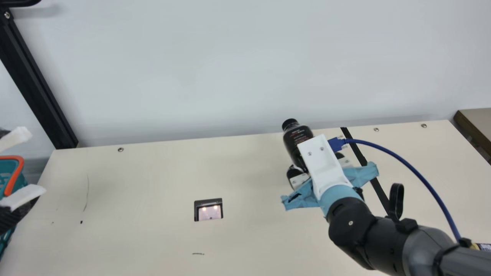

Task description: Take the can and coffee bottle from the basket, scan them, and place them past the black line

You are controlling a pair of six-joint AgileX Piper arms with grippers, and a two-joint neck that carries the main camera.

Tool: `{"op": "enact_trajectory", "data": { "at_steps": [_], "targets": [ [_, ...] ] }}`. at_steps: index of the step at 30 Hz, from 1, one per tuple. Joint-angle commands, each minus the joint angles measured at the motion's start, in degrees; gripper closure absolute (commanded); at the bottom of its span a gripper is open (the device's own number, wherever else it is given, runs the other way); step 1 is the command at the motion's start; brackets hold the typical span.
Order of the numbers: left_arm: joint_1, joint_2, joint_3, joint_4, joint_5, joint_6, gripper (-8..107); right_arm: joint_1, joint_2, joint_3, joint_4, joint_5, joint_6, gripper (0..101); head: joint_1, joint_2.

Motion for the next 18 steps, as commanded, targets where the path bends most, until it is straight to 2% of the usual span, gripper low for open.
{"op": "enact_trajectory", "data": {
  "at_steps": [1,9,15,18],
  "targets": [
    [0.0,0.0,0.0,0.0,0.0,0.0,9,-1.5,0.58,0.55,-4.35,-1.99,0.07,101,-1.8,-0.79],
    [0.0,0.0,0.0,0.0,0.0,0.0,9,-7.2,2.84,2.41,-10.0,-7.39,0.04,101,-1.8,-0.79],
    [0.0,0.0,0.0,0.0,0.0,0.0,9,-11.1,4.67,3.35,-11.31,-10.95,-0.01,101,-1.8,-0.79],
    [0.0,0.0,0.0,0.0,0.0,0.0,9,-12.8,5.18,3.59,-11.43,-11.27,0.63,101,-1.8,-0.79]
  ]
}}
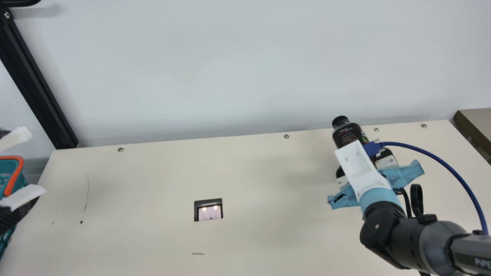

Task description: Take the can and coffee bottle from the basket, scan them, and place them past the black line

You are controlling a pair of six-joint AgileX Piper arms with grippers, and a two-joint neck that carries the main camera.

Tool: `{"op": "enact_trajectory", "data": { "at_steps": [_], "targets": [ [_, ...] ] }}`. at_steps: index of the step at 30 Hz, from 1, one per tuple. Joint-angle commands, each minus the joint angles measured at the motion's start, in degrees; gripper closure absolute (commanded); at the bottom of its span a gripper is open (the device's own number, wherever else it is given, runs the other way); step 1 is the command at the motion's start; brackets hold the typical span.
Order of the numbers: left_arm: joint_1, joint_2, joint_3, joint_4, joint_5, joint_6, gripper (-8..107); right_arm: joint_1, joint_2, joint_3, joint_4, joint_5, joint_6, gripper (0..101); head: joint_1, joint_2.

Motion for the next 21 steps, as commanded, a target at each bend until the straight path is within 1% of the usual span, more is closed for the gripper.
{"op": "enact_trajectory", "data": {
  "at_steps": [1,5,21],
  "targets": [
    [0.0,0.0,0.0,0.0,0.0,0.0,9,-1.25,0.18,0.21,-0.05,0.05,0.71,101,-2.1,-0.79],
    [0.0,0.0,0.0,0.0,0.0,0.0,9,-3.24,0.48,0.45,-0.08,-0.21,2.04,101,-2.1,-3.37],
    [0.0,0.0,0.0,0.0,0.0,0.0,9,-8.27,1.82,0.5,1.78,-1.37,3.5,101,-2.13,-23.92]
  ]
}}
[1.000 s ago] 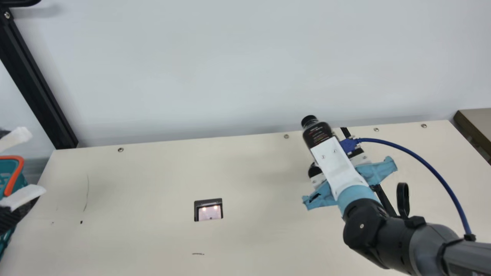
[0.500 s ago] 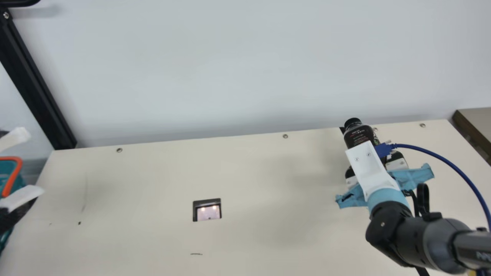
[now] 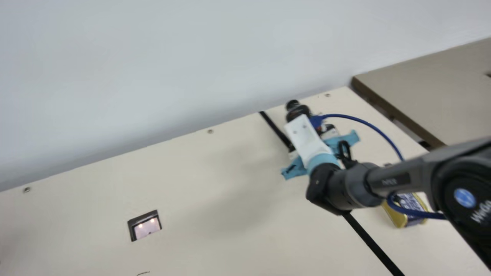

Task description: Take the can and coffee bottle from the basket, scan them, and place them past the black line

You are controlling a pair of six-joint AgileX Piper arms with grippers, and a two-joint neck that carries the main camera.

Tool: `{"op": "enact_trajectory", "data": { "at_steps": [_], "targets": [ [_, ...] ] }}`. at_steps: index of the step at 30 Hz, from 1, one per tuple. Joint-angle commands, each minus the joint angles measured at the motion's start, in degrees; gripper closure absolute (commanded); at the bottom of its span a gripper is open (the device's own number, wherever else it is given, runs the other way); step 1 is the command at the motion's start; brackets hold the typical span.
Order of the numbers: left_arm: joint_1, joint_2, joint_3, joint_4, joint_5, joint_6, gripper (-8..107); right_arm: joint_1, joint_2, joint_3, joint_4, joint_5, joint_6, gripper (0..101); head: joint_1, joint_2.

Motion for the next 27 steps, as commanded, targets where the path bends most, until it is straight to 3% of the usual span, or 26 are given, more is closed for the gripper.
{"op": "enact_trajectory", "data": {
  "at_steps": [1,8,27],
  "targets": [
    [0.0,0.0,0.0,0.0,0.0,0.0,9,-0.53,0.15,-0.07,0.29,-0.01,0.11,101,-1.83,-2.58],
    [0.0,0.0,0.0,0.0,0.0,0.0,9,-2.6,0.61,-0.06,0.73,-0.2,0.63,101,-1.83,-8.24],
    [0.0,0.0,0.0,0.0,0.0,0.0,9,-7.39,3.11,-0.07,3.06,-2.45,-1.7,101,-1.83,-8.24]
  ]
}}
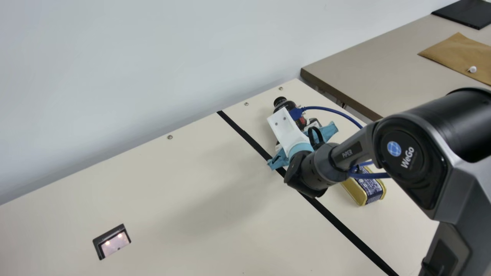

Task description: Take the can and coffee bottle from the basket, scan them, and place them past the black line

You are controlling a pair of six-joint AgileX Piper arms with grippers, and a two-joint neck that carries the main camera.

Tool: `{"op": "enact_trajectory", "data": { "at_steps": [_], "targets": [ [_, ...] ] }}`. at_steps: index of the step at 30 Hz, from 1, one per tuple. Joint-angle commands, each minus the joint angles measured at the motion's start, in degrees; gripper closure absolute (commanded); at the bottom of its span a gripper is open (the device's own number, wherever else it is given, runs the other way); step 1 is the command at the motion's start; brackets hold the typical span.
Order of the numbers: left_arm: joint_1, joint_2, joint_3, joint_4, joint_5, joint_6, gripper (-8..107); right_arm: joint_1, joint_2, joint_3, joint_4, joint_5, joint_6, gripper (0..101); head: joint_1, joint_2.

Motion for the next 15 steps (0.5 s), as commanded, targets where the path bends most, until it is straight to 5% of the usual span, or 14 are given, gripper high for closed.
{"op": "enact_trajectory", "data": {
  "at_steps": [1,7,8,9,15],
  "targets": [
    [0.0,0.0,0.0,0.0,0.0,0.0,9,-0.36,0.25,-0.13,0.11,0.32,-0.4,101,-1.83,-0.91],
    [0.0,0.0,0.0,0.0,0.0,0.0,9,-0.77,0.57,-0.33,0.45,1.05,-1.45,101,-1.83,-0.91],
    [0.0,0.0,0.0,0.0,0.0,0.0,9,-0.75,0.59,-0.34,0.54,1.17,-1.61,78,-1.83,-0.91],
    [0.0,0.0,0.0,0.0,0.0,0.0,9,-0.71,0.59,-0.38,0.65,1.28,-1.71,0,-1.83,-0.91],
    [0.0,0.0,0.0,0.0,0.0,0.0,9,0.06,-0.5,-0.12,2.03,1.44,-2.84,0,-1.83,-0.91]
  ]
}}
